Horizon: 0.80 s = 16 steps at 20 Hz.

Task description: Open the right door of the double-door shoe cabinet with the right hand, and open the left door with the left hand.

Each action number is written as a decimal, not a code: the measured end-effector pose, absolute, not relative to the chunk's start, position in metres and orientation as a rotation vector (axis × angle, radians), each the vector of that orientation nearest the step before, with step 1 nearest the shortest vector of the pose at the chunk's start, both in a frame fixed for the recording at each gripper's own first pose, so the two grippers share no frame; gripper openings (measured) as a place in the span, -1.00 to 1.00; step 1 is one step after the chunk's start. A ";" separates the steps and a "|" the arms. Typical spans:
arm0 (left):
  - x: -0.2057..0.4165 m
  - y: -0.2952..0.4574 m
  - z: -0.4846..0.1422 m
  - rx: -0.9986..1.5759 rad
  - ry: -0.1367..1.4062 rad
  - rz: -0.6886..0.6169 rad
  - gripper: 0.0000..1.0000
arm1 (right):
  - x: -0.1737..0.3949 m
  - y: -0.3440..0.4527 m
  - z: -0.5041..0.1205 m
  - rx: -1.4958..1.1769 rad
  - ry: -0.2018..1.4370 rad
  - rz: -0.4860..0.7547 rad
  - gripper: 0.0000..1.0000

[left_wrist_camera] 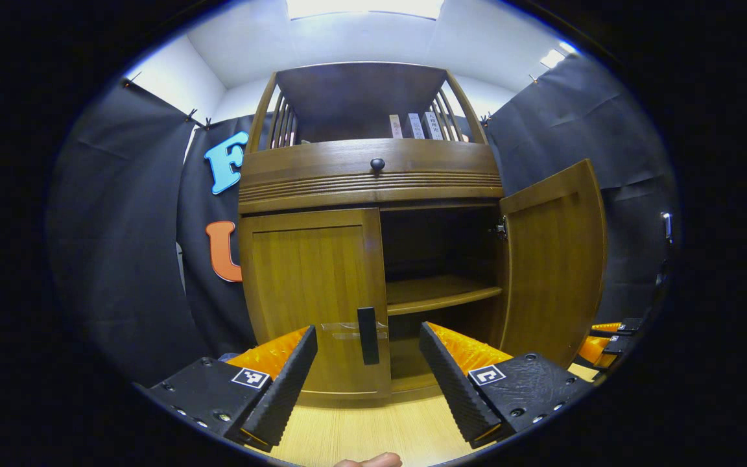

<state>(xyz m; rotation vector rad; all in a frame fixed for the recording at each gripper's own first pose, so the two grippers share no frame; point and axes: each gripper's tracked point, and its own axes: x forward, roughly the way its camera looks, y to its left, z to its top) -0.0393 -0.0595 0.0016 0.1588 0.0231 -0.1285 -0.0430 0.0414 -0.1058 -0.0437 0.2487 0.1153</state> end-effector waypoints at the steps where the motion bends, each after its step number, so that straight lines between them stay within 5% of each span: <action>1: -0.038 -0.060 0.001 0.160 0.022 -0.130 0.91 | -0.044 0.039 -0.104 -0.041 0.244 0.116 -0.65; 16: -0.015 -0.079 -0.020 0.143 0.068 -0.142 0.92 | -0.046 -0.028 -0.102 -0.014 0.219 0.011 -0.81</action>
